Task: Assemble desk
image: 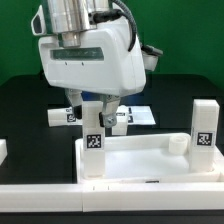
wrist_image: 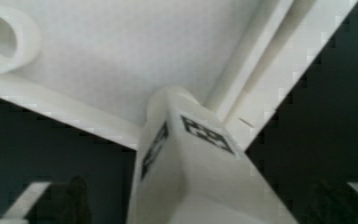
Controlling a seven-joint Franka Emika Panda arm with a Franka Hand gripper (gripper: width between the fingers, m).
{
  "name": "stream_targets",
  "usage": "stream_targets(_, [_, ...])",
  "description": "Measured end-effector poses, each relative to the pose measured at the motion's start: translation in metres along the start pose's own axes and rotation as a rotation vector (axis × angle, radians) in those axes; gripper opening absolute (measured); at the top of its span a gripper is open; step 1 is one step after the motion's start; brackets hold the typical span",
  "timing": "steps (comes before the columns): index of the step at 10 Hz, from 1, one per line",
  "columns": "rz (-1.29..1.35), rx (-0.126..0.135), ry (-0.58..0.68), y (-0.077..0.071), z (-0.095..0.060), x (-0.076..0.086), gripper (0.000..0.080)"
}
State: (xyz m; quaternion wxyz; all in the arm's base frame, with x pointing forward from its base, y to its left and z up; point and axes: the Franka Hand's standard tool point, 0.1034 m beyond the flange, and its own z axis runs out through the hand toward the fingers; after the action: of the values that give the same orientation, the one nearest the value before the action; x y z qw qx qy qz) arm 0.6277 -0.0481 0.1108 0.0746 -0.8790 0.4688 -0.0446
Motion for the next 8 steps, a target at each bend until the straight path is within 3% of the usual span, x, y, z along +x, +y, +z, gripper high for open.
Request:
stream_targets(2, [-0.147,-0.003,0.002,0.002,0.001,0.001,0.0642])
stream_targets(4, [-0.534,-0.006,0.053,-0.007,0.0,0.002,0.0648])
stream_targets(6, [-0.785,-0.016,0.049,-0.006,0.0,0.003,0.0649])
stream_targets(8, [-0.723,-0.015,0.049,-0.006,0.0,0.003,0.0637])
